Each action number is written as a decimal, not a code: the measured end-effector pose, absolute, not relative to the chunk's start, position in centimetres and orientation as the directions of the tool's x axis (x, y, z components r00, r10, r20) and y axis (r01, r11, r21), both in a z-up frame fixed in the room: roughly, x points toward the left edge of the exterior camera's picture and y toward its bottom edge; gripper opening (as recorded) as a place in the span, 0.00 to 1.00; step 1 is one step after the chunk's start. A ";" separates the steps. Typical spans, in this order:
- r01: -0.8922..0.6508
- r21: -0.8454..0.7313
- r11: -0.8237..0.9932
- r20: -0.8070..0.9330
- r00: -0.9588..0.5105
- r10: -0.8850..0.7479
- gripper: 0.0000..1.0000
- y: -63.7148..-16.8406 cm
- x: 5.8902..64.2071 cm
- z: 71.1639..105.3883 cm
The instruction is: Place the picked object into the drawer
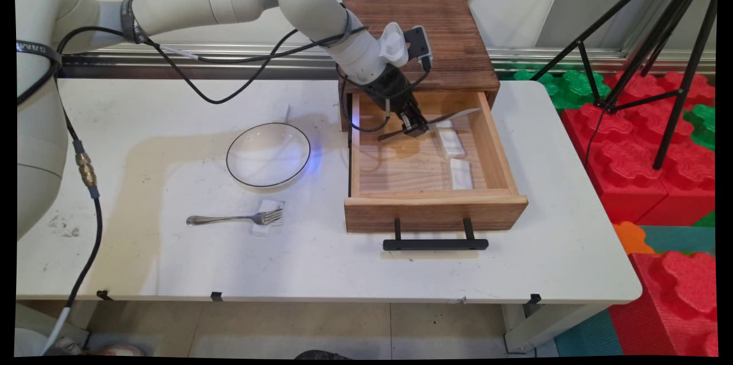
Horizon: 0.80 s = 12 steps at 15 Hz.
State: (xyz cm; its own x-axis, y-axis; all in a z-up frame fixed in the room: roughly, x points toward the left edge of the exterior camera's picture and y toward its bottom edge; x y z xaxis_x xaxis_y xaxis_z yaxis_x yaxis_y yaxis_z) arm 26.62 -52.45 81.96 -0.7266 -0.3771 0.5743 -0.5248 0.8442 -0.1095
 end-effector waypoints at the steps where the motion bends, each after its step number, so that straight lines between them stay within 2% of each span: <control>1: -0.525 -0.109 0.844 0.573 -0.727 -0.378 0.00 -52.5 26.6 81.8; 11: -0.530 -0.096 0.843 0.573 -0.722 -0.388 0.00 -53.0 26.5 80.0; 12: -0.530 -0.094 0.843 0.573 -0.721 -0.389 1.00 -53.0 26.5 79.8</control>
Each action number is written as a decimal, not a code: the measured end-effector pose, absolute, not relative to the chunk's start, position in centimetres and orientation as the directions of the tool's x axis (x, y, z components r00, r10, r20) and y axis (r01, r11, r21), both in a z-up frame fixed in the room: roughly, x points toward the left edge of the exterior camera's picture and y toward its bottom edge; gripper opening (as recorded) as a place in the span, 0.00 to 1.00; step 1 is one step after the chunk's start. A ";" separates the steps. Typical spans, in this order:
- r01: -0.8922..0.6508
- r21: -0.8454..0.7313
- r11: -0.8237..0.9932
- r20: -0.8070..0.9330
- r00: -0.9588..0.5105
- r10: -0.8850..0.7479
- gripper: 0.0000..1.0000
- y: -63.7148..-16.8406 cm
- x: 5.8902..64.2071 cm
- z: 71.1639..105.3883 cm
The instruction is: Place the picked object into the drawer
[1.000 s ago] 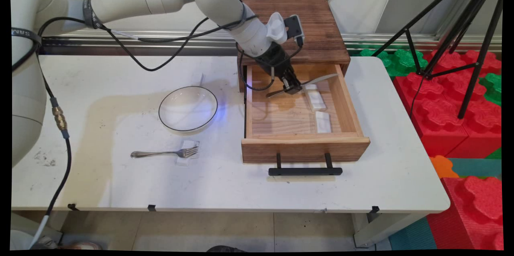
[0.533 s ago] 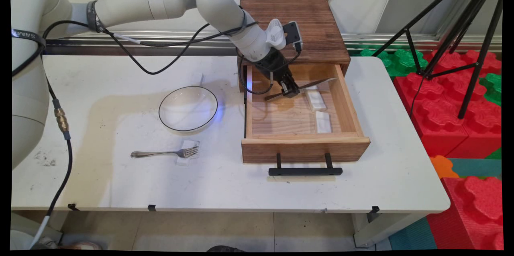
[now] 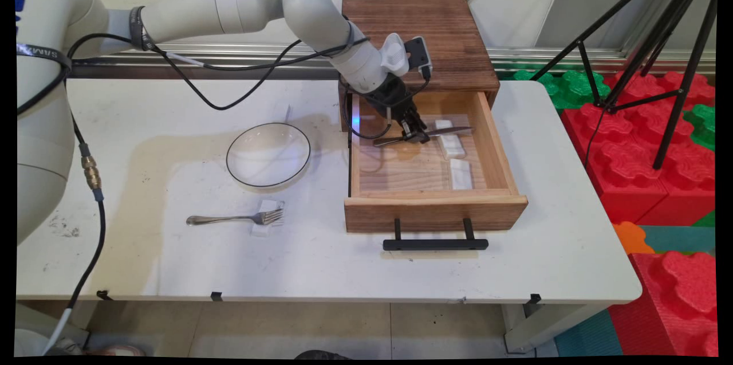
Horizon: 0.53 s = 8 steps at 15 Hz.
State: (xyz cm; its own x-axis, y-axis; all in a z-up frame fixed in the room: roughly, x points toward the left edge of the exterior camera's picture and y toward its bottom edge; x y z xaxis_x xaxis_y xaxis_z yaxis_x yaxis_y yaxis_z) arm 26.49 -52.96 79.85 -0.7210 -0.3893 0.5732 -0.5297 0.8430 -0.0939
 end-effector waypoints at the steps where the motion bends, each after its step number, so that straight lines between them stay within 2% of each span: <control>1: -0.530 -0.092 0.843 0.574 -0.720 -0.390 1.00 -53.0 26.5 79.8; 8: -0.536 -0.085 0.840 0.576 -0.714 -0.397 1.00 -53.0 26.5 79.7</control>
